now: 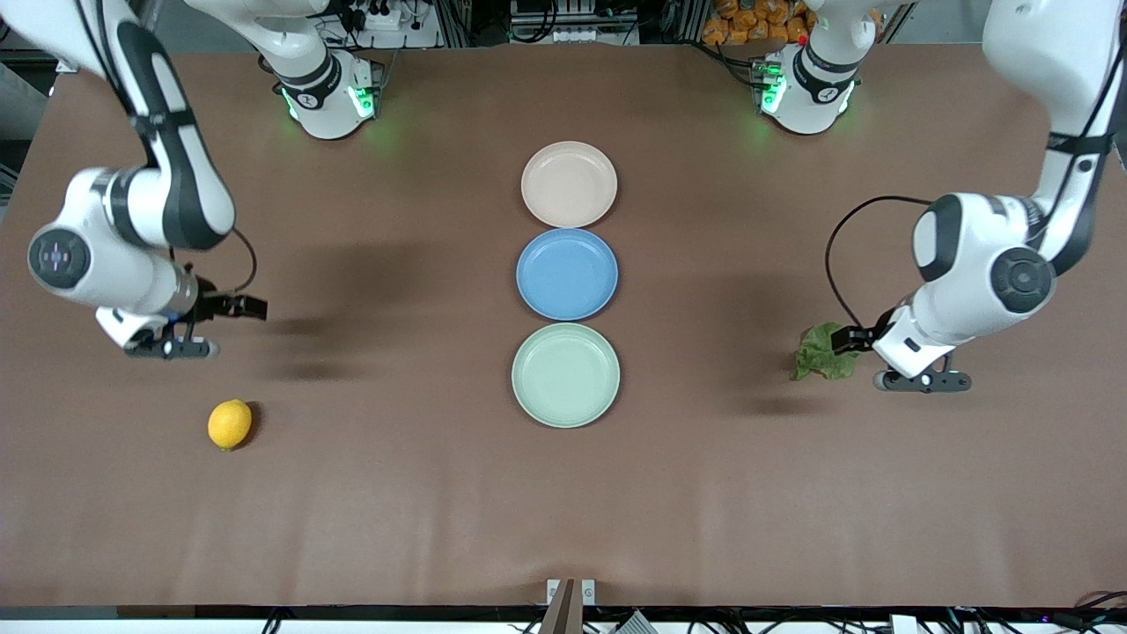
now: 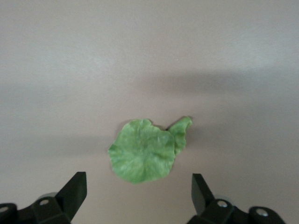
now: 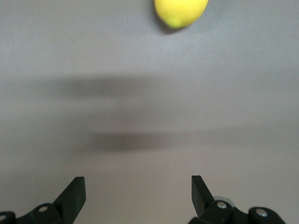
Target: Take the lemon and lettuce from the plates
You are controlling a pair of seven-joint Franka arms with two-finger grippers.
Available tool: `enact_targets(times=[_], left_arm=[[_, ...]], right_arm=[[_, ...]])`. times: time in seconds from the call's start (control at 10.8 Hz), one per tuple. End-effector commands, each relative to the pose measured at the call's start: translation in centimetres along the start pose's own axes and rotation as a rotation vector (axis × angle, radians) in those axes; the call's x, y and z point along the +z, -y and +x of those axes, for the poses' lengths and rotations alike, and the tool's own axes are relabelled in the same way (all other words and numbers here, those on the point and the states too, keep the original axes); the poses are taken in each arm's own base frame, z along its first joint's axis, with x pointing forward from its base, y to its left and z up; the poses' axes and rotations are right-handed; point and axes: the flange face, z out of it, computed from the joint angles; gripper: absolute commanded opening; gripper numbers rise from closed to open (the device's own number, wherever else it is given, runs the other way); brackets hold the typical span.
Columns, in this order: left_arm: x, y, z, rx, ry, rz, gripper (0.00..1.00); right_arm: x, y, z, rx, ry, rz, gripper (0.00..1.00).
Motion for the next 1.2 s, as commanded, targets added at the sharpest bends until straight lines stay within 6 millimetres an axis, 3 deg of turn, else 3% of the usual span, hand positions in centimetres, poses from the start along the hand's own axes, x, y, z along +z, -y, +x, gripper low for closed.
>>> enact_targets(times=[0.0,0.09,0.28,0.46,0.74,1.11], left_arm=[[-7.2,-0.3,0.6,0.001,0.018,-0.008,1.0],[-9.5,-0.7,0.3,0.007,0.011,-0.003,1.0],[-13.7,-0.3,-0.1,0.004,-0.009,0.013,1.0],[-17.4,0.2,-0.3,-0.008,-0.05,0.022,1.0],[-22.3,0.0,-1.8,-0.01,-0.037,0.035,1.0],[-25.8,0.2,-3.2,-0.024,-0.054,0.035,1.0]], right_arm=[[-3.1,0.6,-6.6,0.001,-0.047,0.004,1.0],[-3.4,0.5,-7.9,0.003,-0.04,0.004,1.0],[-4.7,0.2,-8.4,0.011,-0.04,0.006,1.0],[-7.7,0.1,-8.9,0.009,-0.089,0.004,1.0],[-16.8,-0.5,-7.7,0.015,-0.094,0.002,1.0],[-29.6,-0.1,-8.9,0.02,-0.131,0.024,1.0]])
